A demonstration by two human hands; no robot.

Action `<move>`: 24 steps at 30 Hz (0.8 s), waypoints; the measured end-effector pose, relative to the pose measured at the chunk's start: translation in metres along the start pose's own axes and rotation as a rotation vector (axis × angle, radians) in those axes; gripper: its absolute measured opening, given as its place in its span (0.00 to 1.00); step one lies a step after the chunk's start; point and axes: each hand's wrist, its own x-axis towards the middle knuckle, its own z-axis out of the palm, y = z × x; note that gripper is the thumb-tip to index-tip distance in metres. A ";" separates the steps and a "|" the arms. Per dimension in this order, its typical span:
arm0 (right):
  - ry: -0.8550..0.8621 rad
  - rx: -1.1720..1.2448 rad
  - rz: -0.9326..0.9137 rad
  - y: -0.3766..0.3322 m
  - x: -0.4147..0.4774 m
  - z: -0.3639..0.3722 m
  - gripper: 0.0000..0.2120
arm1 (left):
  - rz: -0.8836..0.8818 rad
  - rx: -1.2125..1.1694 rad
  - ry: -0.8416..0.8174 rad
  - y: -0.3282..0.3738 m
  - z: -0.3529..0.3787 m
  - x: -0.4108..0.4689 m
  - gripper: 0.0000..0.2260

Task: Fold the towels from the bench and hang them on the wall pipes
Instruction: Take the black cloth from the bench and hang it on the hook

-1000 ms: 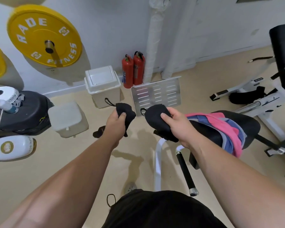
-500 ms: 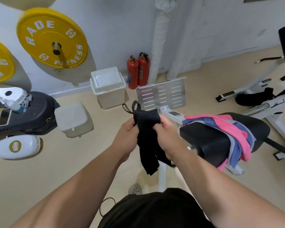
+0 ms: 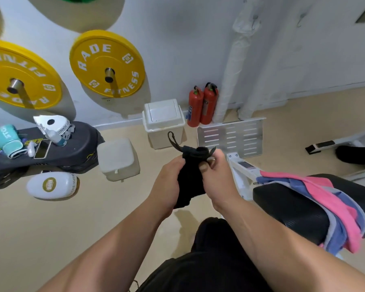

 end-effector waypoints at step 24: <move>-0.265 -0.029 -0.051 -0.139 0.374 -0.077 0.16 | 0.086 0.389 -0.198 0.153 0.049 0.343 0.09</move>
